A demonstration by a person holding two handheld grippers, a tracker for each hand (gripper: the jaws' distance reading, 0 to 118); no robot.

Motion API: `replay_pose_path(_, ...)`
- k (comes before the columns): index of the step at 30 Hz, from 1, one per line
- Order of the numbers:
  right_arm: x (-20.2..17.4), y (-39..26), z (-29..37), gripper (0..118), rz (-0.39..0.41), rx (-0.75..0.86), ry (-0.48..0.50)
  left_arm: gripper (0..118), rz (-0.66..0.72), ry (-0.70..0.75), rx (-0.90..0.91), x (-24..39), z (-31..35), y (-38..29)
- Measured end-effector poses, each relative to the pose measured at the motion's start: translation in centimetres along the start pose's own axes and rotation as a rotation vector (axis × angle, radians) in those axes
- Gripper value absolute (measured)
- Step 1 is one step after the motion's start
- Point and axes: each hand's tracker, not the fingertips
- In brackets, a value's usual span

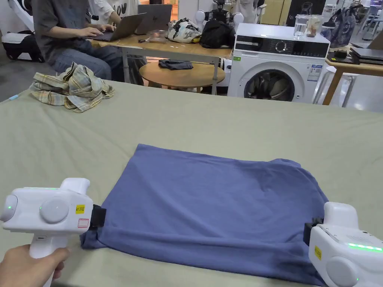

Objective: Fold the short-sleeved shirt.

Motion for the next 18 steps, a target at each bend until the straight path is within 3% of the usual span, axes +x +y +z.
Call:
replay_pose_path(3, 0.1, -0.2, -0.2, 0, 0.004, -0.018, -0.003, 54, -0.011, 0.036, -0.061, -0.7, -1.0, 0.0)
replay_pose_path(8, 0.3, -0.6, -0.4, 0, 0.009, -0.047, -0.009, 55, 0.001, 0.092, -0.238, -1.0, -5.8, -1.5)
replay_pose_path(10, 0.7, -0.7, -0.3, 0, 0.012, -0.076, -0.010, 53, 0.000, 0.081, -0.147, -0.7, -5.3, -2.1)
replay_pose_path(12, 1.4, -0.9, -0.3, 4, 0.020, -0.112, -0.017, 29, -0.043, 0.111, -0.149, 0.2, -4.9, -2.1)
replay_pose_path(13, 1.7, -0.8, -0.3, 18, 0.026, -0.125, -0.022, 11, -0.082, 0.101, -0.141, 0.5, -4.9, -2.2)
replay_pose_path(14, 2.1, -0.8, -0.3, 40, 0.024, -0.133, -0.029, 1, -0.083, 0.076, -0.139, 0.8, -4.8, -2.3)
replay_pose_path(15, 2.7, -0.7, -0.4, 49, 0.030, -0.159, -0.043, 1, -0.072, 0.061, -0.137, 0.9, -4.8, -2.3)
replay_pose_path(16, 3.1, -0.5, -0.6, 50, 0.037, -0.191, -0.057, 1, -0.046, 0.012, -0.133, 0.9, -4.8, -2.2)
replay_pose_path(18, 4.2, -0.5, -0.9, 50, 0.040, -0.224, -0.059, 1, -0.091, 0.056, -0.137, 1.5, -5.1, -2.5)
